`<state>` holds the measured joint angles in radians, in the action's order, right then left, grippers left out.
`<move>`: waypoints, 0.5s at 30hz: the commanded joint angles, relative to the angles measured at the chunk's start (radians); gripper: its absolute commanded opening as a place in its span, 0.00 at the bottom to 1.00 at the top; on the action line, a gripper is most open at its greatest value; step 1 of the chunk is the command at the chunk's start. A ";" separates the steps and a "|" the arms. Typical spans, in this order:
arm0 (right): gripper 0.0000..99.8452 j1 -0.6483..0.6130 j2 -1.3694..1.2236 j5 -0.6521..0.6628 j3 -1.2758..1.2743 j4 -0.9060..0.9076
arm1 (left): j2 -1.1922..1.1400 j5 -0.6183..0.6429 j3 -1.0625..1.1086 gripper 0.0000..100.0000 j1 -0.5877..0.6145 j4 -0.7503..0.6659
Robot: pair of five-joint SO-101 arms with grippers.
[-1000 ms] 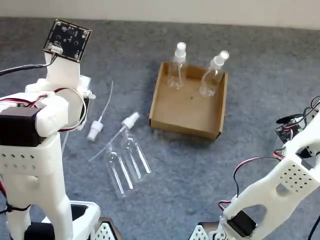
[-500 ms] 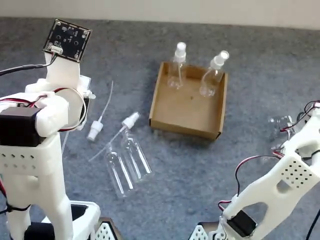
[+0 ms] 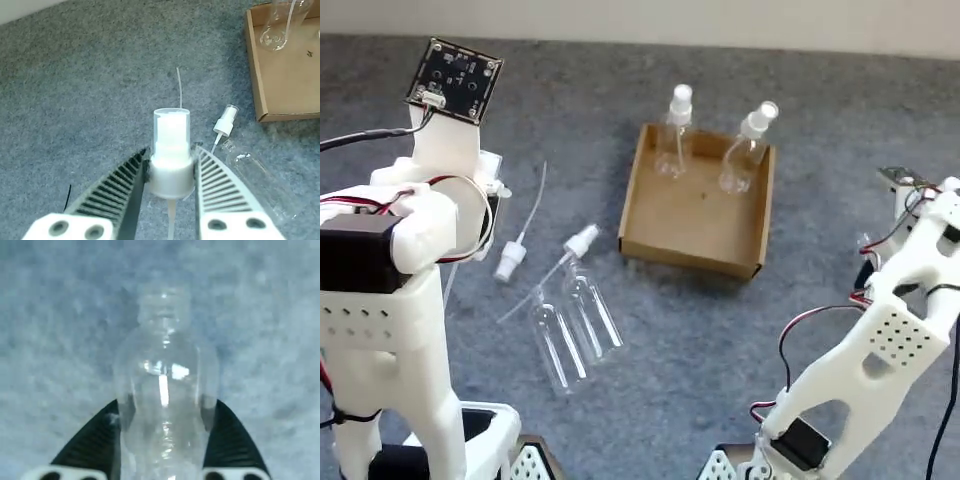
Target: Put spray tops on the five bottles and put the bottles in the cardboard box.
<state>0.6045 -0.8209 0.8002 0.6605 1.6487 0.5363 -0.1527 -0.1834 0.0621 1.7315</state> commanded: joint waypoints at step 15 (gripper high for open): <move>0.32 -0.045 0.051 -0.204 0.209 0.116 | 0.021 0.003 0.001 0.05 0.008 0.008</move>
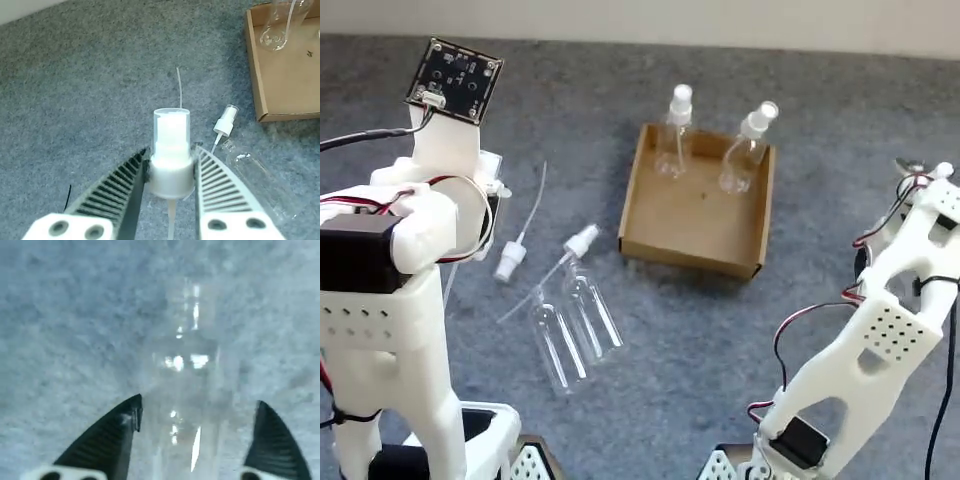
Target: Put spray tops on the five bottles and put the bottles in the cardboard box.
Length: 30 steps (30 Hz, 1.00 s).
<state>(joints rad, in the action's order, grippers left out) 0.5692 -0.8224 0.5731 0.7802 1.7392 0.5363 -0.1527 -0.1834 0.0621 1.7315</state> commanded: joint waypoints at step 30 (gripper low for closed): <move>0.25 -0.122 0.044 0.040 0.048 -0.035 | 0.021 -0.029 0.001 0.05 0.010 0.006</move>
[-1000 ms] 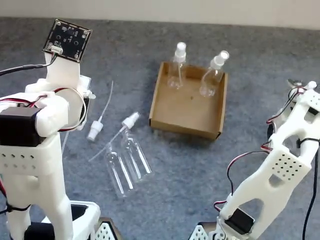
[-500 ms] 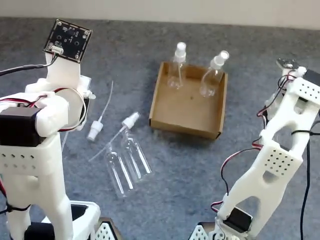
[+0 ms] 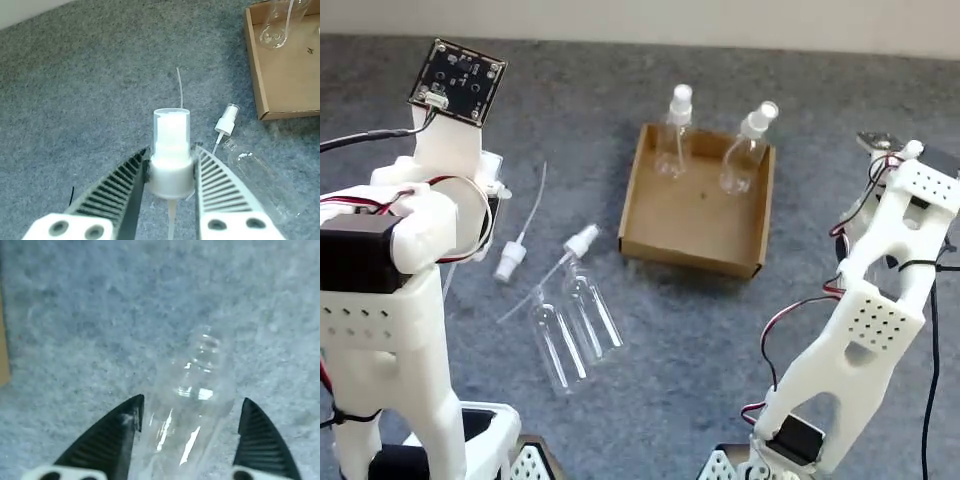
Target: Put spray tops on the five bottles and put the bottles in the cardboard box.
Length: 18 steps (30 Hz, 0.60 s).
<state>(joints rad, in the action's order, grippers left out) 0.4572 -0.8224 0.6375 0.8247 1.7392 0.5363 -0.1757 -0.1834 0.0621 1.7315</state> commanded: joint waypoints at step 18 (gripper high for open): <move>0.21 -0.022 -0.051 -0.046 -0.004 -0.056 | 0.021 -0.008 0.001 0.05 0.015 0.008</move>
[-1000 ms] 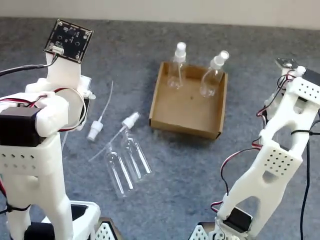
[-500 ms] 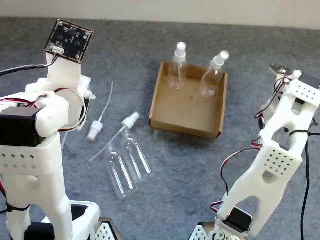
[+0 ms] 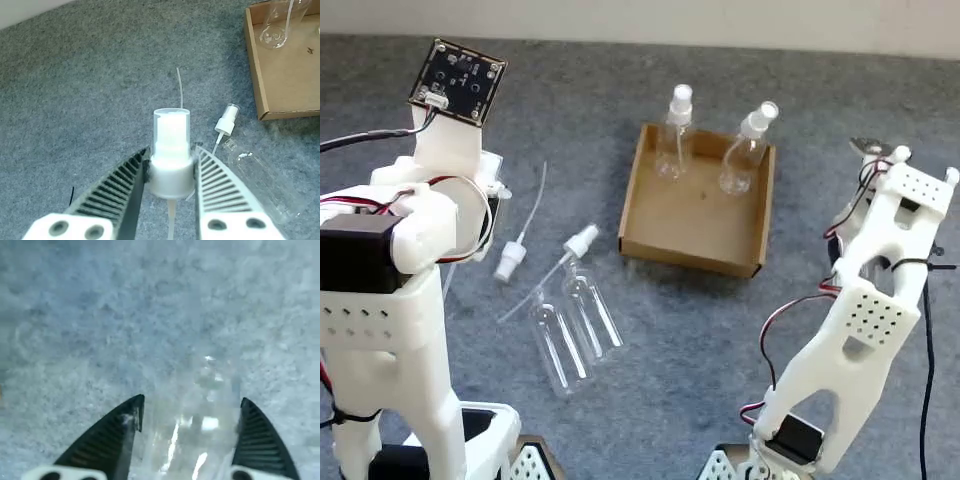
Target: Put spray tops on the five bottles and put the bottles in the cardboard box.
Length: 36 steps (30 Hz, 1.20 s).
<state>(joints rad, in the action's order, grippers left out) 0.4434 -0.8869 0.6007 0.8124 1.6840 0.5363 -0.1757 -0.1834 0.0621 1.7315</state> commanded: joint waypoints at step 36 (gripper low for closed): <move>0.00 -0.691 1.581 -0.451 -0.993 -0.410 | 0.142 0.158 -0.148 0.04 -0.093 -0.002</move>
<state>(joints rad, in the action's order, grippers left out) -0.1857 0.4987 0.1634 0.1097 1.4737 0.6130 -0.0591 -0.2877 0.0407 1.7315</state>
